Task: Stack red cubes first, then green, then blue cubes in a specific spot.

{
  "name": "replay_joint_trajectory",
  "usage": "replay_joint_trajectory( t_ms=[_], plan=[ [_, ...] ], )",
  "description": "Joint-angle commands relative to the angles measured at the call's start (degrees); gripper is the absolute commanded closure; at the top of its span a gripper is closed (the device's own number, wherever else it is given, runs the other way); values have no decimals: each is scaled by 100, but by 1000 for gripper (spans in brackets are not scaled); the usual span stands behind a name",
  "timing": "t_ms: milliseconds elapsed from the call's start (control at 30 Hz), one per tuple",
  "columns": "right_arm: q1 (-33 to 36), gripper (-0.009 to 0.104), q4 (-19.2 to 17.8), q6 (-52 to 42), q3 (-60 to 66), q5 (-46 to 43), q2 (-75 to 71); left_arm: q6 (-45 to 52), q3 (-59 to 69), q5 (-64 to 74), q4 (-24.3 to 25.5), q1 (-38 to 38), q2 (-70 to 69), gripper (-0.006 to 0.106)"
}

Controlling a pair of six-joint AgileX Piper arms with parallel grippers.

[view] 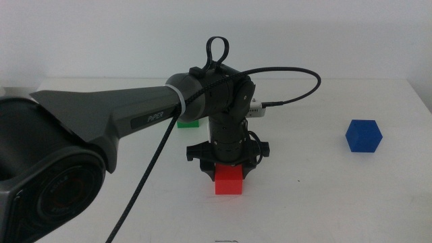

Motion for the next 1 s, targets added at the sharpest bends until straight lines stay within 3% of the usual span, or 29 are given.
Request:
replay_joint_trajectory(
  t_ms=[0, 133, 167, 333, 467, 633, 700, 967],
  plan=[
    [-25, 13, -31, -71, -102, -433, -130, -125, -164, -65, 6, -14, -345, 61],
    [-25, 13, -31, -71, -102, -433, -130, -125, -164, -65, 6, -14, -345, 43],
    [-25, 13, -31, -71, -102, -433, -130, -125, -164, -59, 6, -14, -345, 33],
    [-25, 13, -31, -71, -102, -433, -130, -125, -164, -10, 74, -14, -459, 6],
    [-25, 13, -31, -71, -102, -433, -130, -125, -164, 168, 327, -1, -808, 7],
    [-25, 13, -31, -71, -102, -433, -130, -140, -164, 207, 1544, 65, -1471, 7],
    [-25, 13, -31, -71, -102, -433, -130, -95, -164, 73, 1771, 247, -1640, 7],
    [-25, 13, -31, -71, -102, -433, -130, 1004, -872, -496, 1037, 1269, -1259, 7]
  ],
)
